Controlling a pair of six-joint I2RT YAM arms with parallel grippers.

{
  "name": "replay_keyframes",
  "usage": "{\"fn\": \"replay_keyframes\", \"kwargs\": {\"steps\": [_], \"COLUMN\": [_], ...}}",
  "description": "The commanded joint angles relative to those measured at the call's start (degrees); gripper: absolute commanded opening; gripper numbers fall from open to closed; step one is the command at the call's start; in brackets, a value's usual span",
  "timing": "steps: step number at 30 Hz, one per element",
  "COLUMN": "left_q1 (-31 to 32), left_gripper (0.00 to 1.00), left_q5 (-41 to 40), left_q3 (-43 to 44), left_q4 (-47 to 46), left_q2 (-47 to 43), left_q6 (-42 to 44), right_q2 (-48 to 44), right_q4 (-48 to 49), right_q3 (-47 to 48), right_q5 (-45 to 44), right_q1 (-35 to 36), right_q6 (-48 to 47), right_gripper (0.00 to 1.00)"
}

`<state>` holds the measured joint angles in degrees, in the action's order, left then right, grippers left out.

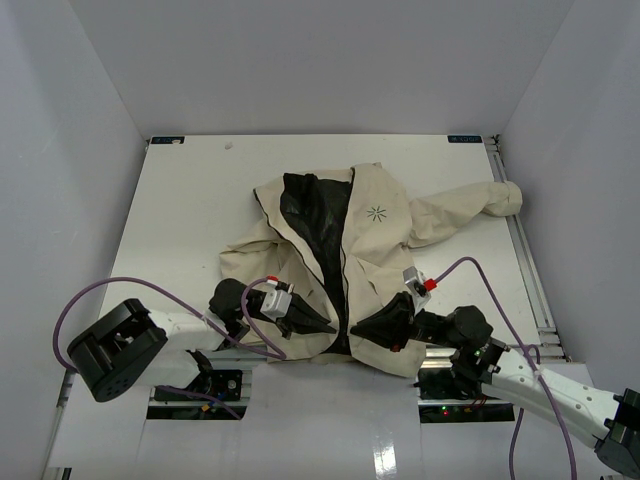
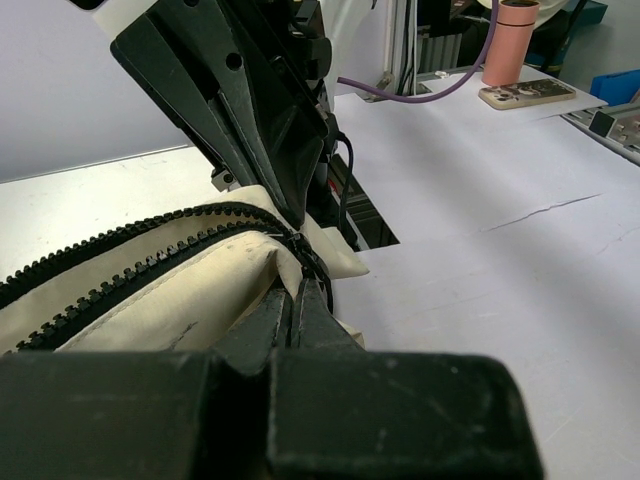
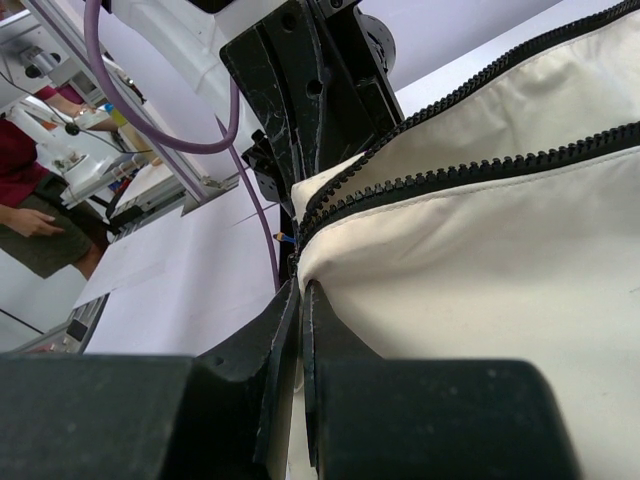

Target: Zip up the jacket

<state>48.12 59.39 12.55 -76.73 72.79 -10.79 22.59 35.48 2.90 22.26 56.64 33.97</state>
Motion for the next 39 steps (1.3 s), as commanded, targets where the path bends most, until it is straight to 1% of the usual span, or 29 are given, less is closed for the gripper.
{"fn": "replay_keyframes", "kwargs": {"steps": [1, 9, 18, 25, 27, 31, 37, 39], "left_q1": [-0.13, -0.13, -0.13, -0.13, -0.10, -0.13, -0.13, -0.13], "left_gripper": [0.00, 0.00, 0.00, 0.00, 0.00, 0.00, 0.00, 0.00], "left_q5": [1.96, 2.10, 5.06, 6.15, 6.39, 6.02, 4.49, 3.24], "left_q3": [-0.72, -0.68, -0.01, -0.16, -0.01, 0.84, 0.83, 1.05], "left_q4": [-11.98, -13.43, -16.37, -15.74, -14.61, -8.82, -5.79, -3.21], "left_q2": [-0.23, 0.68, 3.38, 3.74, 3.30, 1.73, 0.71, -0.04], "left_q6": [0.73, 0.28, -1.61, -1.80, -1.86, 0.05, 1.10, 1.98], "right_q2": [-1.05, -1.06, 1.47, 1.85, 1.80, 1.29, 0.38, -0.41], "right_q4": [3.19, 3.42, 3.90, 2.09, 0.76, -0.45, -1.35, -1.97], "right_q3": [1.50, 2.22, 3.38, 4.92, 5.45, 5.93, 6.88, 6.98], "right_q5": [0.52, 0.90, -1.90, -3.76, -4.31, -4.88, -4.46, -4.95], "right_q1": [0.05, -0.01, 0.05, 0.08, 0.11, 0.10, 0.05, 0.06], "right_q6": [1.06, 2.03, 2.94, 1.87, 1.31, 1.13, 2.15, 2.16], "right_gripper": [0.08, 0.08, 0.08, 0.08, 0.08, 0.08, 0.08, 0.08]}}
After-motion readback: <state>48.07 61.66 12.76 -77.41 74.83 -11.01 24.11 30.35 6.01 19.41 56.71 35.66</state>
